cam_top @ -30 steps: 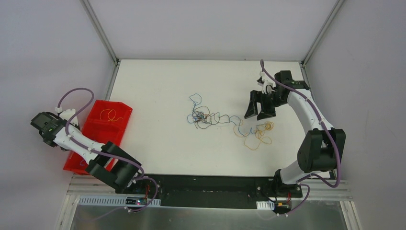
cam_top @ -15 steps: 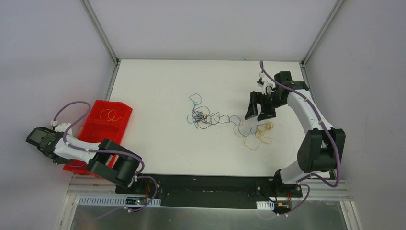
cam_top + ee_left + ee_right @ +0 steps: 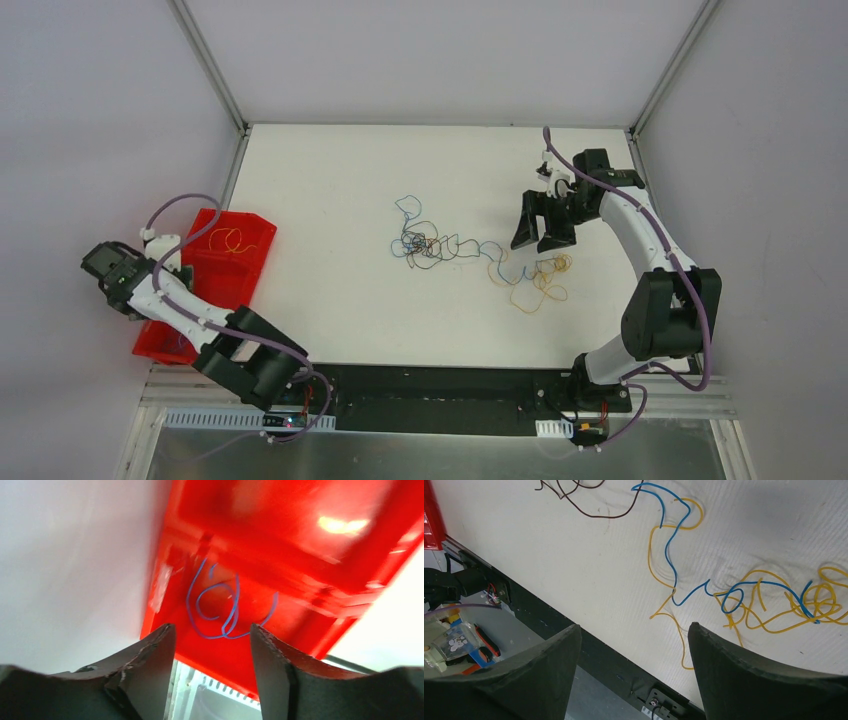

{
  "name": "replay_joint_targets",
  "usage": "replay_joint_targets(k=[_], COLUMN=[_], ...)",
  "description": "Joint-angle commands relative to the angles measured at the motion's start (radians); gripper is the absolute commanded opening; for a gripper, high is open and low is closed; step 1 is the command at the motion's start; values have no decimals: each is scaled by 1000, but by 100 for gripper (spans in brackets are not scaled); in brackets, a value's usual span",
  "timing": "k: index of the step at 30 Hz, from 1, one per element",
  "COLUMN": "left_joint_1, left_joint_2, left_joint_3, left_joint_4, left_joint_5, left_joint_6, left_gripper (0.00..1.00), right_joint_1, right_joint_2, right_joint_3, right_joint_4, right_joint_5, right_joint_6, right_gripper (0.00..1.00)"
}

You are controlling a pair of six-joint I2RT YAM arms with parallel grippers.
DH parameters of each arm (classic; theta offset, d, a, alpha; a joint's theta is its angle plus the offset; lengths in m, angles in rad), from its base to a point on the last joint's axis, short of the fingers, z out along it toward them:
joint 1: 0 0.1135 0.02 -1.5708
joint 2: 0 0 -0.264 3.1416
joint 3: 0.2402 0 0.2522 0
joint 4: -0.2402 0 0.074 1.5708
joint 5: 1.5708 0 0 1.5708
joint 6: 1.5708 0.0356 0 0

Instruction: Untangle the cables

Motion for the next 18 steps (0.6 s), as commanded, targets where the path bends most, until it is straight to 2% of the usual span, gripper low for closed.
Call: replay_joint_targets(k=[1,5,8,10,14,18], left_joint_1=[-196,-486,-740,-867,-1078,-1265], left_joint_2=[-87,-64,42,144,391,596], left_joint_3=[131,251,336,387,495,623], left_joint_4=[-187,-290,-260,-180,2,112], left_joint_5=[86,215,294,347,369,331], left_joint_6=[-139,-362,-586,-756,-963,-981], left_gripper=[61,74,84,92,96,95], right_joint_1=[7,19,33,39,45,49], right_joint_2=[-7,16,37,48,47,38], right_joint_3=[23,38,45,45,34,9], right_joint_4=[7,30,46,54,73,96], right_joint_5=[-31,-32,-30,-26,-6,29], right_joint_6=[23,54,71,81,96,100], right_gripper=[81,81,81,81,81,81])
